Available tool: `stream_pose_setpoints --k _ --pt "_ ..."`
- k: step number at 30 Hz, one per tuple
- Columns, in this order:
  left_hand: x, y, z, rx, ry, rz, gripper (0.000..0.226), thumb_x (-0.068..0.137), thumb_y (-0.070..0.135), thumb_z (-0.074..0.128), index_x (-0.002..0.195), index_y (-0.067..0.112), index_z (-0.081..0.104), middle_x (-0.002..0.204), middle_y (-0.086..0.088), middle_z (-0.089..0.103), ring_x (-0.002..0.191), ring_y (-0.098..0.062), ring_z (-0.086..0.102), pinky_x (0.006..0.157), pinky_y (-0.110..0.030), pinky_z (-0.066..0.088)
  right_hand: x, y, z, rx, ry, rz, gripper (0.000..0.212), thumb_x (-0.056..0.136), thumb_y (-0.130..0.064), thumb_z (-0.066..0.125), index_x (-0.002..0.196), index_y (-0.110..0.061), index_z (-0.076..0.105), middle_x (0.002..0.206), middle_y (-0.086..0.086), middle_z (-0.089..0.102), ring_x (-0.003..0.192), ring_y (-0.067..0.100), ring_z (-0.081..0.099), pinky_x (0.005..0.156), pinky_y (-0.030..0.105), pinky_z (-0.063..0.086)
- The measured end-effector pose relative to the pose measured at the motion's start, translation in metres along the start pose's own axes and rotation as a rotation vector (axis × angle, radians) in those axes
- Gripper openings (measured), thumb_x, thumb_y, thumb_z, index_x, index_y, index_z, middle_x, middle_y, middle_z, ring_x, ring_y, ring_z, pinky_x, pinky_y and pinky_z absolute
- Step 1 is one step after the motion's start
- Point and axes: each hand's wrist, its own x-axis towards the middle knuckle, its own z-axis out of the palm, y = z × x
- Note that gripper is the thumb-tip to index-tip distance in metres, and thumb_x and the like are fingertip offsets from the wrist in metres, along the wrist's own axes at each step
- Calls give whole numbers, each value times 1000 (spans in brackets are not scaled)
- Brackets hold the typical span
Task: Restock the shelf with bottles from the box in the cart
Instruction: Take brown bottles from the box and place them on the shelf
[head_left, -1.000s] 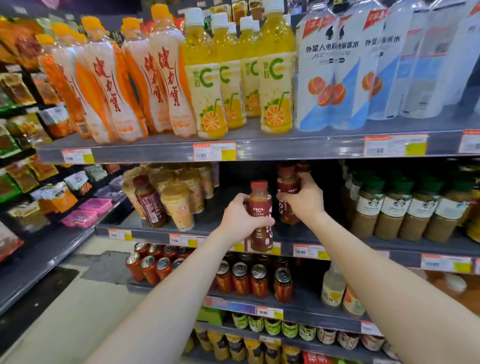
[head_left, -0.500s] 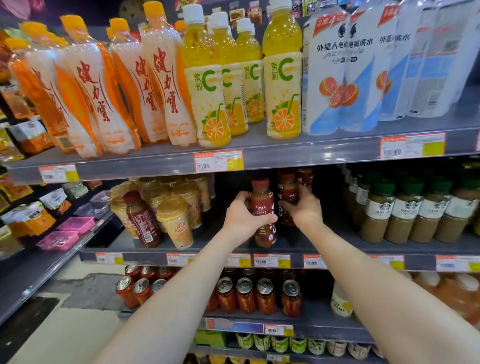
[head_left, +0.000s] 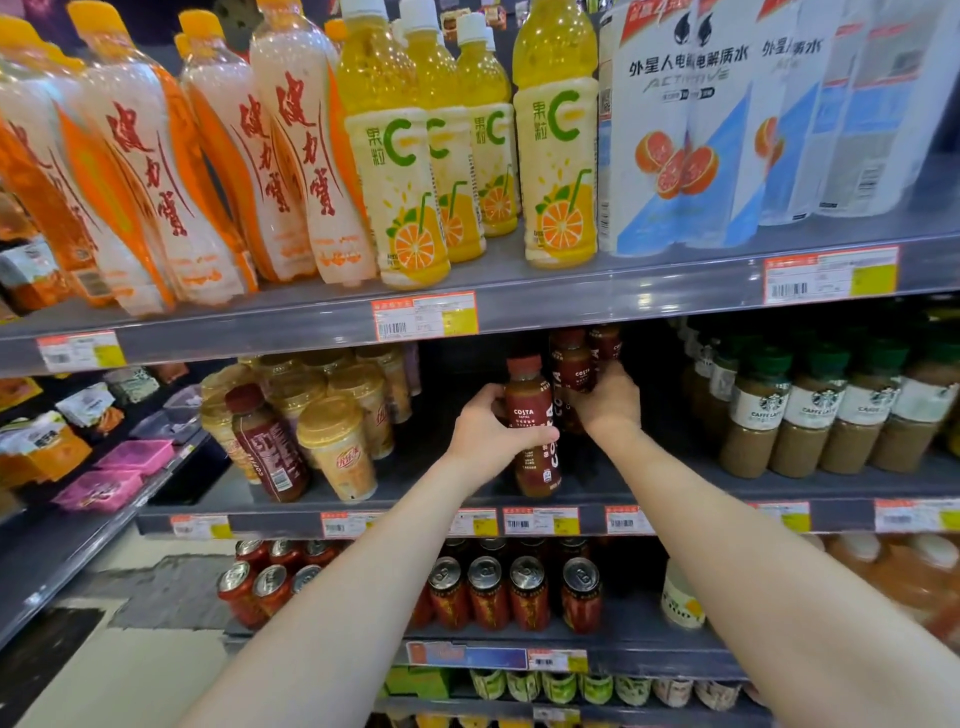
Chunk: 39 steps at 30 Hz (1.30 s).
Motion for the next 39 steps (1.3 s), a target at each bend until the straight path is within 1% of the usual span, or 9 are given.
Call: stream_pose_setpoints --k 5,8,14,18,22,25,29,34,39 --pt "8 8 13 -48 -37 -6 67 62 24 99 117 24 61 111 6 73 101 -6 70 89 -30 57 -18 20 -13 307 -68 87 31 88 -4 60 117 -13 61 109 3 69 103 20 66 95 35 52" --pt "13 19 24 -102 -33 -48 79 62 30 99 125 21 52 118 2 68 107 -10 67 94 -33 57 -28 23 -33 475 -188 75 33 89 3 54 116 -14 61 112 5 69 98 14 66 81 29 54" --pt "21 26 62 -157 -80 -32 71 64 26 98 121 20 55 114 1 72 104 -11 70 93 -36 59 -35 35 -64 352 -350 -102 55 81 -1 72 131 -15 57 116 -2 67 104 11 66 83 27 56" --pt "19 26 88 -25 -4 75 59 70 37 93 120 22 65 109 7 70 101 -7 68 88 -25 56 -33 49 -68 332 -217 -113 51 72 -11 86 118 -16 64 106 -3 71 93 11 69 79 27 58" --pt "21 27 107 98 56 82 73 69 61 81 132 26 66 106 9 65 108 -18 63 94 -34 54 -28 54 -66 351 -55 -114 46 72 -7 84 112 -17 64 101 -6 71 88 4 69 76 23 58" --pt "22 27 108 41 73 26 52 81 40 84 124 16 68 102 7 69 99 -10 65 87 -22 52 -22 56 -62 309 -32 -138 48 73 -8 85 113 -21 62 99 -13 69 90 -2 66 74 13 52" --pt "23 23 106 7 79 5 32 94 20 73 126 15 69 114 3 72 107 -8 64 103 -28 50 -7 59 -58 306 -78 -115 53 75 -9 85 121 -18 60 104 -9 68 96 2 66 79 14 51" --pt "28 21 111 -40 -17 -81 42 104 25 51 145 27 56 137 -4 64 121 -22 63 110 -36 48 12 58 -47 293 -88 -65 54 77 -4 83 124 -13 58 109 -2 66 104 14 66 94 30 54" --pt "32 18 116 -51 -85 -132 46 103 29 48 149 31 52 147 -1 56 131 -23 57 114 -41 45 22 56 -41 250 -82 -35 56 78 -8 83 128 -15 58 113 -3 67 107 13 64 97 32 53"
